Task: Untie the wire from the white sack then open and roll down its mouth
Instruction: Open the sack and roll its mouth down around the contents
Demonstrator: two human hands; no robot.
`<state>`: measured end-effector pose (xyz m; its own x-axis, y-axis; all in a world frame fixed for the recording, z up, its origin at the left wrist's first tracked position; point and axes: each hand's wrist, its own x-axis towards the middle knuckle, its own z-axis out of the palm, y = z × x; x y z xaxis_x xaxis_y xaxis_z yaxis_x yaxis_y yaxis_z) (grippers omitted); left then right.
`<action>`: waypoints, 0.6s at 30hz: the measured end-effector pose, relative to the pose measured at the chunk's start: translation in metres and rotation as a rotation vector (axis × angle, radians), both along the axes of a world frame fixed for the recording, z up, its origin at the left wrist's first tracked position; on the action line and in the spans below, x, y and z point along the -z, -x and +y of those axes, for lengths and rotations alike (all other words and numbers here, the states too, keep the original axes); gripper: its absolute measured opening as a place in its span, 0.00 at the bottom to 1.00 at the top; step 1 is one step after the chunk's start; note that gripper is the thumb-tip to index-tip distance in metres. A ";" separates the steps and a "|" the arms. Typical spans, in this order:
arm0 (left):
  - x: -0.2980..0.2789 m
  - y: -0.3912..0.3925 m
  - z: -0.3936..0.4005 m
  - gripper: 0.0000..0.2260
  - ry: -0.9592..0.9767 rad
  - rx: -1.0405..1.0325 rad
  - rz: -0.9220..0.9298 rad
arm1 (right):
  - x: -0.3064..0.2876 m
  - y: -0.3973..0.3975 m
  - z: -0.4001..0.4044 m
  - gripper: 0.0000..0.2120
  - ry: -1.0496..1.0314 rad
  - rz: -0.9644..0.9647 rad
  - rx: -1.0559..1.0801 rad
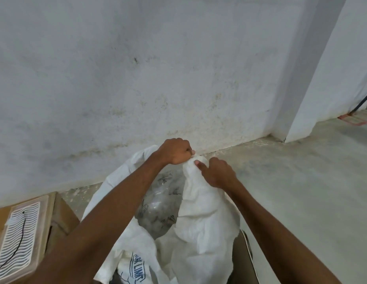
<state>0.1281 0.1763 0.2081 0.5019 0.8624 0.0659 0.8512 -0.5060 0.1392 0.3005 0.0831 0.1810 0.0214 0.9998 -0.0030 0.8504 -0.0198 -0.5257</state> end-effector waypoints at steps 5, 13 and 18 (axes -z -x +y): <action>0.001 0.000 -0.001 0.19 0.120 0.068 -0.075 | 0.006 0.004 0.005 0.31 0.093 0.454 0.072; 0.022 -0.009 -0.008 0.25 0.004 0.051 0.067 | 0.010 -0.006 -0.005 0.36 0.220 0.406 0.024; 0.028 -0.010 -0.002 0.24 0.020 0.047 -0.001 | 0.030 -0.004 -0.016 0.27 -0.008 0.185 0.040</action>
